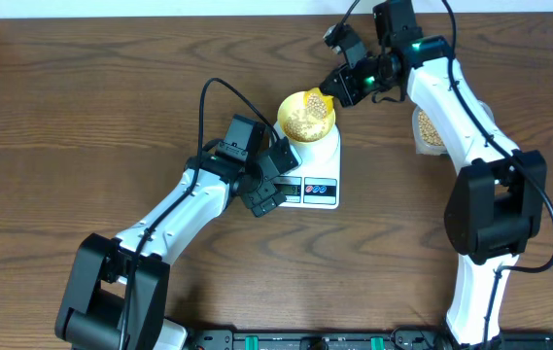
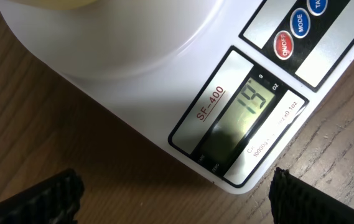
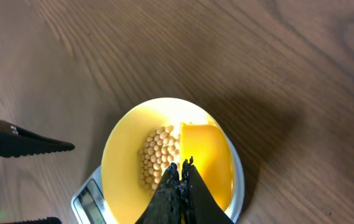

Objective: Scoop item into bowl and weigh 50g on scale
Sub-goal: 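Tilt the scoop with the right gripper to pour beans into the bowl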

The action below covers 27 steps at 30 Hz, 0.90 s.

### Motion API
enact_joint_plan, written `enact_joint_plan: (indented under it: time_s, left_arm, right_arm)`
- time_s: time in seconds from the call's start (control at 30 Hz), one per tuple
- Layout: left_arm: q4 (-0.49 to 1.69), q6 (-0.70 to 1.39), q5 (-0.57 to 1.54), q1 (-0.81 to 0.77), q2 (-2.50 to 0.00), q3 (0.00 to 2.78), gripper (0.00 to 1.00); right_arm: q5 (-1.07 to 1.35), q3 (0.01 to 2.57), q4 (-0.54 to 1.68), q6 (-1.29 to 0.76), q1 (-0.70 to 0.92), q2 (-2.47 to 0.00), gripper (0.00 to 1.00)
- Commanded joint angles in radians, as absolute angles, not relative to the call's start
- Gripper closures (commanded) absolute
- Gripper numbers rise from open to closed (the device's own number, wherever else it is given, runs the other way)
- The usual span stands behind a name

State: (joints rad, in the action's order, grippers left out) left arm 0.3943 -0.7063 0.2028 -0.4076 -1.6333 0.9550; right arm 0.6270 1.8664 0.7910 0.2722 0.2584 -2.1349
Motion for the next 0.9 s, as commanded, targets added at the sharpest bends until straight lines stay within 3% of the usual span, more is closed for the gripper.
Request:
enact_joint_plan:
  time_s: [0.0, 0.87]
  left_arm:
    - [0.398, -0.701, 0.192, -0.409, -1.647, 0.952, 0.02]
    - [0.398, -0.701, 0.192, -0.409, -1.647, 0.952, 0.02]
  right_arm:
    - [0.627, 1.887, 0.79, 0.376, 0.281, -2.138, 0.99]
    - [0.63, 1.887, 0.925, 0.398, 0.339, -2.138, 0.99]
